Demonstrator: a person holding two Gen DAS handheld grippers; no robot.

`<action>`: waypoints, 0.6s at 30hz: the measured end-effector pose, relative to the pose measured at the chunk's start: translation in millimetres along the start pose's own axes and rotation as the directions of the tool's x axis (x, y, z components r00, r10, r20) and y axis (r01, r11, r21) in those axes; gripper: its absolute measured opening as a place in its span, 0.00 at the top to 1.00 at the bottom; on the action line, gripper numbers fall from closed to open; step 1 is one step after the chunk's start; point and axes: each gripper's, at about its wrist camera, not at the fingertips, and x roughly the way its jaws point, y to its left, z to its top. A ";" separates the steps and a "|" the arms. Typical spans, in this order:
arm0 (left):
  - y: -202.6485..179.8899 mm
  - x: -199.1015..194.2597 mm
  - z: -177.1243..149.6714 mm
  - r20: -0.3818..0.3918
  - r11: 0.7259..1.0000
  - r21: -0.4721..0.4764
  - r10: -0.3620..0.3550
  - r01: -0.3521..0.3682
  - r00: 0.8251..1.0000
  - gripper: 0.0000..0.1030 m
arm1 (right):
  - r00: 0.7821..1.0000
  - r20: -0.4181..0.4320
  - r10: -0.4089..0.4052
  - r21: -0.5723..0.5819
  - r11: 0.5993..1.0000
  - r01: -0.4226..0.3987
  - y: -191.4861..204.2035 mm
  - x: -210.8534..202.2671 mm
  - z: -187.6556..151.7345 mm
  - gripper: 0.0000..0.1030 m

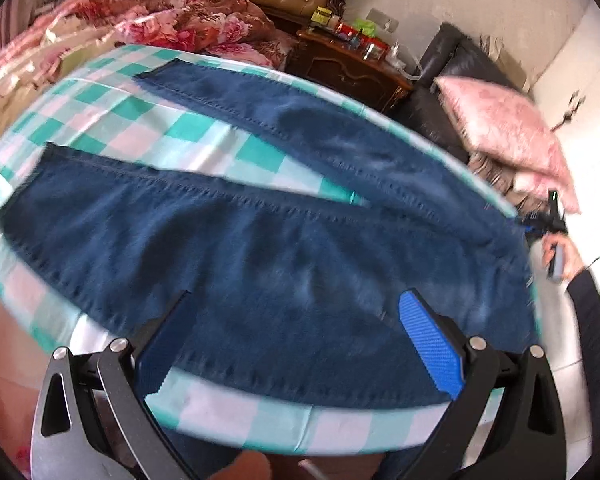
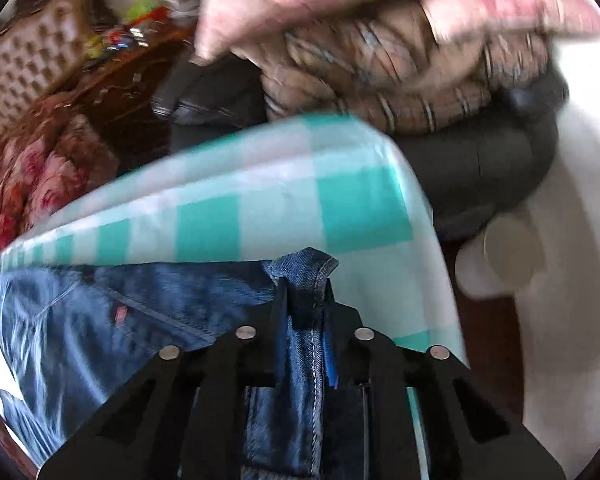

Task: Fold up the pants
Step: 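Grasp the waistband of the blue jeans with the right tool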

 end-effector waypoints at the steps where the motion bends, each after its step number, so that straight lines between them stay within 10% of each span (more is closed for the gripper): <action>1: 4.7 6.8 12.2 -0.004 0.999 -0.024 -0.033 0.033 0.999 0.03 | 1.000 0.025 0.014 -0.007 1.000 -0.014 3.7 -11.2 -1.9 0.85; 8: 53.0 56.4 124.1 0.025 0.957 -0.199 -0.208 0.209 0.978 0.30 | 0.930 0.242 0.277 -0.109 0.960 -0.257 29.5 -155.5 -76.9 0.89; 12: 98.3 99.8 192.2 0.048 0.876 -0.362 -0.324 0.319 0.945 0.40 | 0.878 0.252 0.407 -0.156 0.913 -0.378 28.7 -209.2 -150.5 0.90; 18: 151.7 168.5 242.3 0.035 0.768 -0.543 -0.384 0.341 0.922 0.56 | 0.865 0.196 0.462 -0.106 0.887 -0.450 12.1 -220.8 -217.8 0.90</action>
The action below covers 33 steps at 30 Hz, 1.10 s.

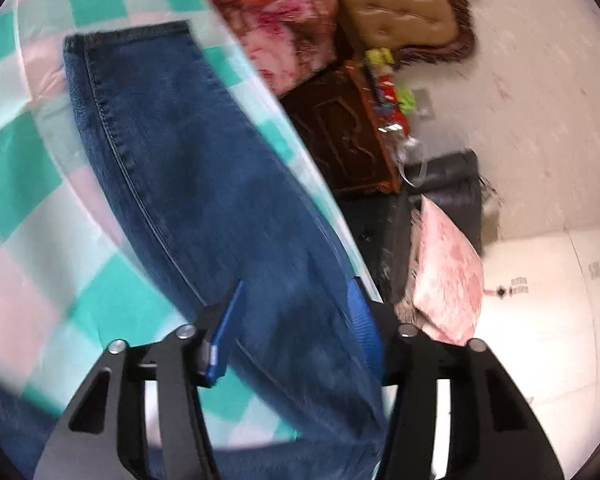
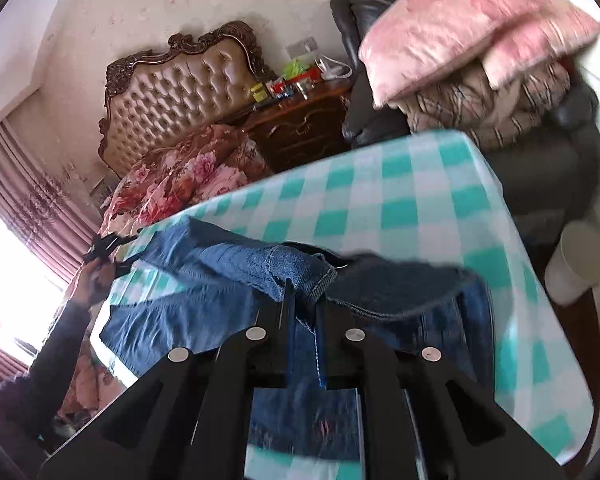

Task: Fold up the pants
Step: 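Grasp the waistband of the blue jeans with the right tool, then grasp the leg hems with the left tool while the right tool holds the waistband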

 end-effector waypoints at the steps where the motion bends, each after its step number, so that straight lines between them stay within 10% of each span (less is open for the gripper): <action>1: 5.1 6.7 8.6 -0.003 1.000 -0.028 -0.001 0.001 1.000 0.57 | 1.000 0.000 -0.006 0.011 1.000 0.006 -1.1 -3.9 -4.5 0.90; 17: 18.8 78.9 72.6 -0.027 0.989 -0.130 0.067 -0.070 0.997 0.61 | 0.999 -0.016 -0.037 0.020 0.999 0.038 -4.2 -8.0 1.5 0.90; 20: 18.7 86.7 71.7 -0.061 0.993 -0.092 0.071 -0.076 0.996 0.91 | 0.999 -0.037 -0.031 0.019 0.999 0.031 -7.4 -6.1 5.1 0.90; 26: -3.1 -33.2 23.6 0.064 0.997 -0.016 -0.079 0.080 0.995 0.98 | 0.996 -0.076 -0.036 -0.011 0.999 0.035 -33.2 -10.4 8.8 0.90; 33: 41.7 -189.5 -139.9 0.114 0.994 0.109 -0.022 0.010 0.993 0.98 | 0.985 -0.172 -0.008 0.097 0.995 0.025 -100.1 -19.9 -37.4 0.89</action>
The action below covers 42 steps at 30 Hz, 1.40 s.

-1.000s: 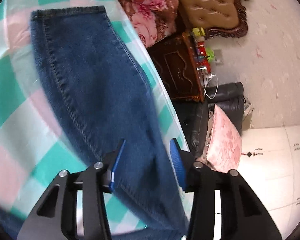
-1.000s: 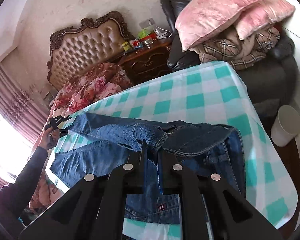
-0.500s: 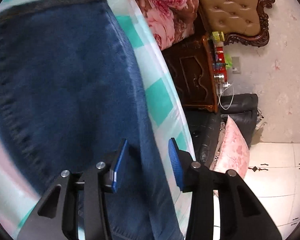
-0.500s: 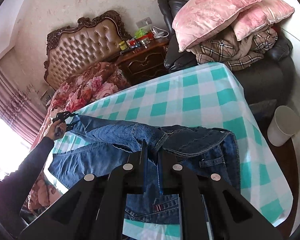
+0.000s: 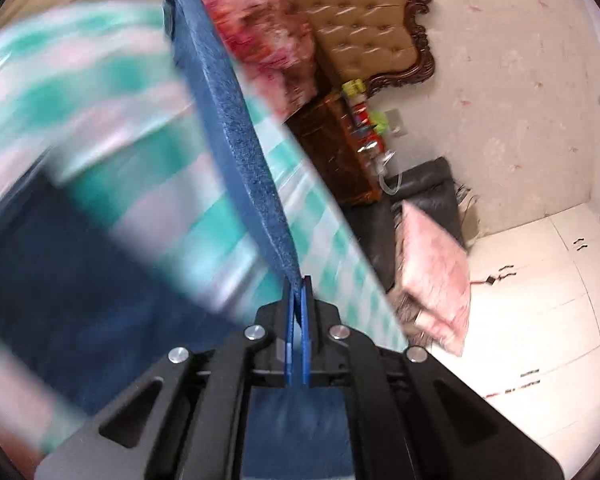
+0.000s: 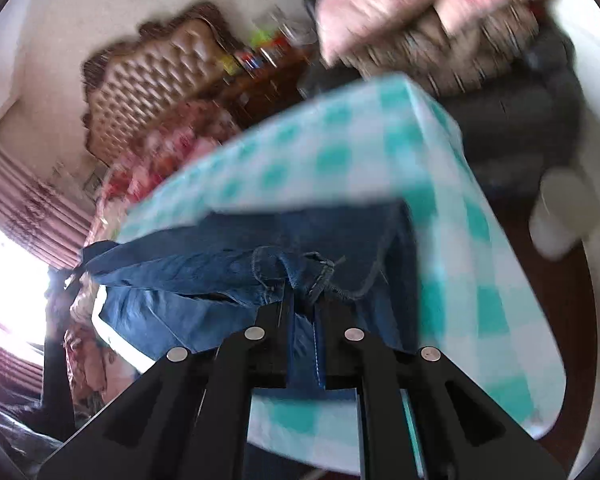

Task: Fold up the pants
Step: 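Grasp the leg hems with the left tool while the right tool holds the waistband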

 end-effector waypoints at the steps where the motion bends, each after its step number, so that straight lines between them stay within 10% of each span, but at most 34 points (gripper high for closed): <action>1: 21.7 -8.6 -23.9 -0.024 0.999 -0.017 0.028 -0.028 0.999 0.98 | 0.999 -0.032 -0.012 0.063 0.998 0.014 -17.4 8.0 -12.7 0.87; 6: 112.5 -9.9 -86.9 -0.082 0.985 -0.162 0.045 -0.058 0.996 0.98 | 0.996 -0.040 -0.074 0.305 0.949 0.083 -65.1 21.7 -65.0 0.75; 10: 120.6 -7.2 -88.4 -0.054 0.985 -0.169 0.018 -0.027 0.998 0.98 | 0.990 0.052 -0.134 0.431 0.897 0.099 -65.2 6.4 -91.5 0.37; 19: 117.4 -2.9 -85.6 -0.030 0.986 -0.164 0.004 -0.009 1.000 0.97 | 0.975 0.088 -0.204 0.466 0.873 0.141 -28.8 27.8 -88.7 0.36; 21: 121.5 -3.0 -85.6 -0.027 0.985 -0.170 0.004 -0.008 1.000 0.97 | 0.965 0.079 -0.249 0.449 0.874 0.189 -23.3 36.8 -84.4 0.45; 23: 120.2 -5.8 -85.7 -0.026 0.987 -0.157 0.012 -0.016 1.000 0.97 | 0.945 0.060 -0.321 0.425 0.865 0.267 -21.2 37.4 -80.3 0.81; 25: 109.2 -19.6 -87.9 0.005 0.992 -0.129 0.006 -0.006 1.000 0.97 | 0.949 0.082 -0.304 0.443 0.864 0.239 -18.2 25.3 -78.3 0.86; 33: 128.1 -33.1 -110.0 0.022 0.980 -0.196 -0.019 0.023 1.000 0.96 | 0.935 0.058 -0.349 0.436 0.852 0.291 -21.7 22.4 -85.2 0.89; 35: 130.5 -36.1 -105.6 0.042 0.980 -0.196 -0.019 0.027 0.999 0.72 | 0.933 0.059 -0.354 0.441 0.848 0.294 -20.2 23.6 -84.6 0.89; 38: 140.0 -38.4 -92.4 0.069 0.974 -0.225 -0.016 0.031 0.997 0.69 | 0.931 0.056 -0.360 0.436 0.848 0.301 -16.4 23.9 -81.2 0.88; 42: 138.7 -32.5 -78.9 0.051 0.971 -0.240 0.012 0.001 0.999 0.98 | 0.955 0.084 -0.283 0.488 0.848 0.209 -15.7 12.4 -75.0 0.88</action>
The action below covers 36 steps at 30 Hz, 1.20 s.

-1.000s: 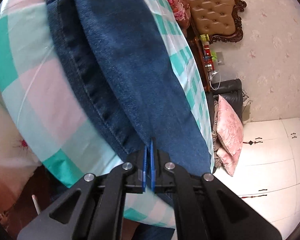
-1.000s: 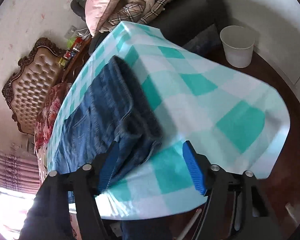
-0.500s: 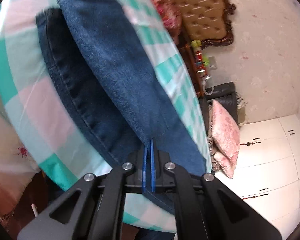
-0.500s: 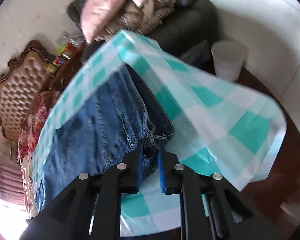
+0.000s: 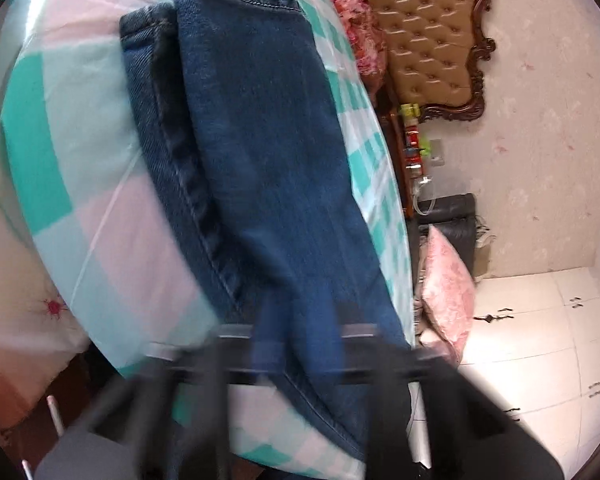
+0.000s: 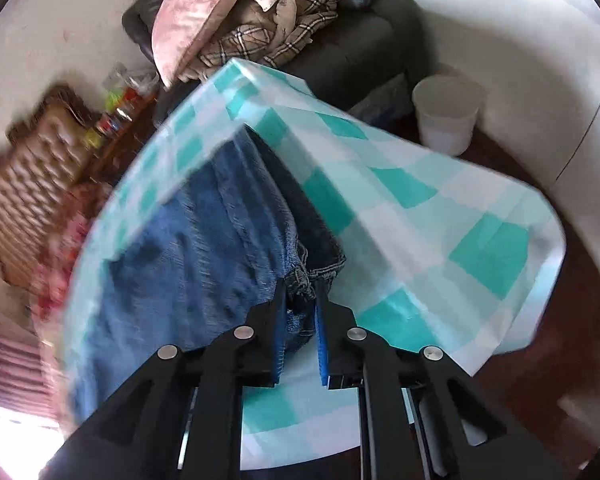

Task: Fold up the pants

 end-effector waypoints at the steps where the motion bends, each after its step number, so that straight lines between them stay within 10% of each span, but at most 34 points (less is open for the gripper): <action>1: -8.8 -7.0 -0.5 0.013 1.000 0.001 -0.026 0.026 1.000 0.98 | 0.998 -0.007 0.062 0.034 0.997 -0.062 0.2 -8.6 5.5 0.89; 11: 2.9 -15.3 -10.0 -0.016 0.998 -0.060 0.032 -0.032 0.999 0.98 | 0.993 -0.008 0.114 0.040 0.993 -0.114 3.3 -28.5 26.0 0.92; 25: 26.9 -33.4 -5.6 0.062 0.996 -0.069 0.058 -0.054 0.996 0.80 | 0.984 0.016 -0.176 -0.108 0.978 0.177 -8.5 14.2 -4.3 0.91; 29: 22.3 -71.1 11.8 0.213 0.986 -0.043 0.168 -0.162 0.962 0.76 | 0.950 0.097 -0.297 -0.141 0.941 0.308 -1.7 5.1 -8.6 0.57; 33: -13.9 -85.3 22.6 0.319 0.962 0.165 0.156 -0.216 0.935 0.66 | 0.864 0.267 -0.426 -0.142 0.870 0.473 10.1 -25.4 -12.2 0.46; 36: -37.1 -67.2 25.5 0.258 0.931 0.319 0.095 -0.178 0.962 0.59 | 0.865 0.339 -0.370 -0.204 0.869 0.452 36.5 -37.5 -12.6 0.35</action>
